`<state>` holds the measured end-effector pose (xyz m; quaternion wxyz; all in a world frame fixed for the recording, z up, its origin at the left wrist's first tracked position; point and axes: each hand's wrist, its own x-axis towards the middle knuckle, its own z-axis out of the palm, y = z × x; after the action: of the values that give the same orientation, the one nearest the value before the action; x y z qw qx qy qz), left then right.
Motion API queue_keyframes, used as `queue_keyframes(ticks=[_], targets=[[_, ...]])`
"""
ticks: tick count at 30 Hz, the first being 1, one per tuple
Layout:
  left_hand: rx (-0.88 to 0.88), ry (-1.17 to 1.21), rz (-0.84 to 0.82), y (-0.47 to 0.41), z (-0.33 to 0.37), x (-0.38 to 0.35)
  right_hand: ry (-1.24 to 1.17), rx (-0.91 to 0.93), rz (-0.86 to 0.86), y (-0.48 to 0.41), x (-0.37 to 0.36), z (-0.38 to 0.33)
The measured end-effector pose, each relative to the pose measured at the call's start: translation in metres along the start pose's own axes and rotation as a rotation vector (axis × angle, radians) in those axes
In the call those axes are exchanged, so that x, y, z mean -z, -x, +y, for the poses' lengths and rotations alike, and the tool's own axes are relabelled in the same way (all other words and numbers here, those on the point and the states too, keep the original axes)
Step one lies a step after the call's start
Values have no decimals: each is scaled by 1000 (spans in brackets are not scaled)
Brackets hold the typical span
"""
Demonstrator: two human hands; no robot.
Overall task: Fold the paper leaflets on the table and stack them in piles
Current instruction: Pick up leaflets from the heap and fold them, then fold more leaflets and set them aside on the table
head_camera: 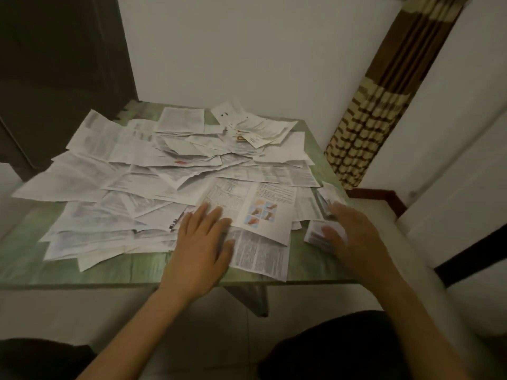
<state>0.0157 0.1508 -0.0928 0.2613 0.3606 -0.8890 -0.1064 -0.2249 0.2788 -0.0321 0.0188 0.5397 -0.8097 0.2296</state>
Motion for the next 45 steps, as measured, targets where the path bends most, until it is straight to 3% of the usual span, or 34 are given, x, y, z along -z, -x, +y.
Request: queue_keyframes(ticks=[3,9,13,22,27,31,34,38,45], targets=[[-4,13,-11,0,-1,0,106,38,-103,15,-12,17],[12,39,1,0,-3,-5,53,-60,-137,20,-8,24],[17,50,16,1,-2,-4,-19,-64,-61,19,-9,9],[134,255,39,-5,0,6,-196,205,-23,-6,-44,-94],[168,556,136,3,2,17,-262,339,-107,-53,-66,-148],[216,738,219,12,-12,36,-142,395,-210,-104,-86,-175],[224,801,201,18,-37,52,14,419,-258,-135,-101,-186],[404,1028,138,11,-56,67,110,382,-333,-160,-116,-194],[667,1415,38,4,-73,76,71,466,-146,-156,-118,-206]])
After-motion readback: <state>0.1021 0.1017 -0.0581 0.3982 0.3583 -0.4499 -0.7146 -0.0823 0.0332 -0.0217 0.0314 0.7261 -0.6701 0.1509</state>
